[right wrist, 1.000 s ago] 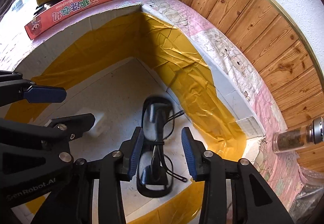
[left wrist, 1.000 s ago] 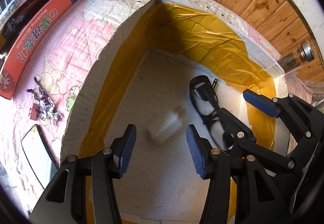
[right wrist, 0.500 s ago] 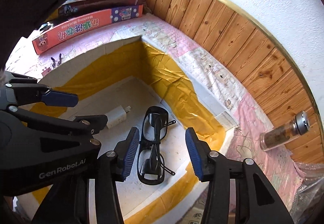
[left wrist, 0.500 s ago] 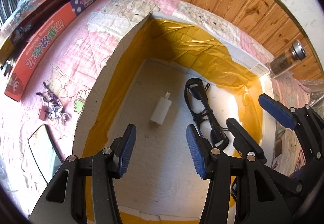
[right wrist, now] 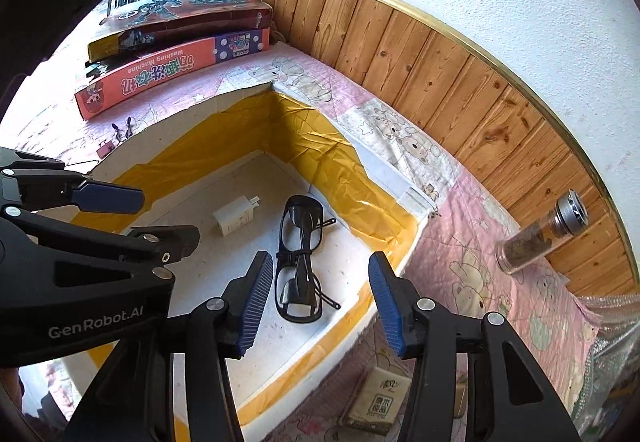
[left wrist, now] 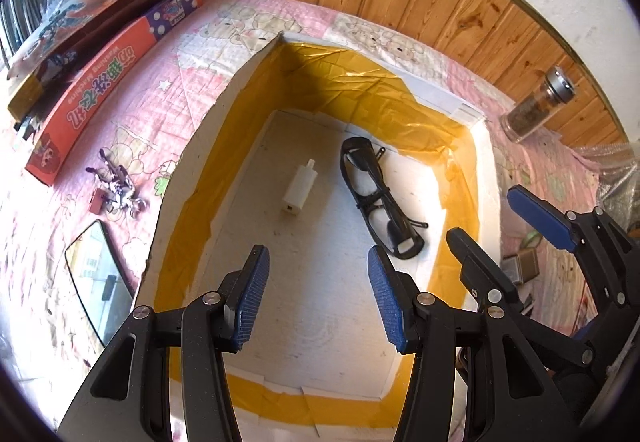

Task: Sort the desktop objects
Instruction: 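Move both tools back out of the box toward the remaining items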

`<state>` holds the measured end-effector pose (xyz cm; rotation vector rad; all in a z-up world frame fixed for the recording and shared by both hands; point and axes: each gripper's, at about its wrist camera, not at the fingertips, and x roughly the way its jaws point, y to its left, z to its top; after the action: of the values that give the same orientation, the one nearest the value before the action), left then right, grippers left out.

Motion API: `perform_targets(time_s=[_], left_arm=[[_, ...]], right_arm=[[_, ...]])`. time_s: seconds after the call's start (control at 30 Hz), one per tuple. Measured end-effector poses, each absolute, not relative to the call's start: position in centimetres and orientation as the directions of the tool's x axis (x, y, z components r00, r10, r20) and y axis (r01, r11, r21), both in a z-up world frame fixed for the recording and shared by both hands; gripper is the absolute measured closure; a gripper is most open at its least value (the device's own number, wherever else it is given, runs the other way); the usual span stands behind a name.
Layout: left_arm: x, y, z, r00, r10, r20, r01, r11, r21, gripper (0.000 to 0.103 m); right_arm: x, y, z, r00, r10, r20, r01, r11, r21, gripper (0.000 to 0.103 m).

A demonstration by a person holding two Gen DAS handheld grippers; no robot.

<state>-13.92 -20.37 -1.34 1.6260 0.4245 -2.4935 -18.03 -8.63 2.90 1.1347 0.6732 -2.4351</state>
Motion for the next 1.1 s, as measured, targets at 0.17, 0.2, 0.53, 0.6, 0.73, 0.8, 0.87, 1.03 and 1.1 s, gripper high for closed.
perform_targets(time_s=[0.17, 0.2, 0.53, 0.6, 0.73, 0.8, 0.87, 1.03, 1.1], left_arm=[[-12.1, -19.1, -0.3, -0.423, 0.043, -0.905, 0.243, -0.957, -0.159, 0.049], [-11.7, -18.8, -0.1, -0.426, 0.044, -0.904, 0.239, -0.958, -0.160, 0.049], [-6.9, -15.4, 2.3, -0.487, 0.023, -0.873, 0.193, -0.972, -0.133, 0.049], [-5.9, -14.6, 2.7, -0.501, 0.014, -0.865, 0.177, -0.977, -0.119, 0.049], [-4.3, -12.9, 3.1, -0.516, 0.017, -0.856, 0.143, -0.984, -0.106, 0.049], [-3.6, -11.9, 3.3, -0.526, 0.022, -0.850, 0.125, -0.987, -0.103, 0.049], [-2.9, -11.0, 3.4, -0.533, 0.031, -0.845, 0.110, -0.988, -0.105, 0.049], [-1.6, -8.1, 3.4, -0.546, 0.089, -0.833, 0.045, -0.990, -0.135, 0.049], [-1.3, -6.6, 3.1, -0.540, 0.110, -0.835, 0.014, -0.990, -0.139, 0.049]], right_arm=[[-16.3, -7.5, 3.4, -0.611, -0.132, -0.780, 0.501, -0.828, -0.253, 0.051], [-15.9, -7.2, 3.5, -0.612, -0.134, -0.780, 0.500, -0.829, -0.250, 0.051], [-11.4, -2.4, 4.2, -0.575, -0.266, -0.774, 0.496, -0.865, -0.071, 0.050], [-10.4, -1.0, 4.3, -0.575, -0.282, -0.768, 0.477, -0.878, -0.034, 0.050], [-8.5, 1.4, 4.5, -0.587, -0.299, -0.753, 0.439, -0.899, 0.014, 0.050], [-7.6, 2.6, 4.6, -0.596, -0.303, -0.743, 0.421, -0.906, 0.031, 0.050], [-6.6, 3.9, 4.7, -0.604, -0.305, -0.736, 0.407, -0.912, 0.044, 0.049], [-4.2, 7.2, 4.1, -0.616, -0.302, -0.728, 0.356, -0.931, 0.084, 0.049], [-3.4, 8.8, 3.5, -0.619, -0.293, -0.729, 0.325, -0.940, 0.101, 0.049]])
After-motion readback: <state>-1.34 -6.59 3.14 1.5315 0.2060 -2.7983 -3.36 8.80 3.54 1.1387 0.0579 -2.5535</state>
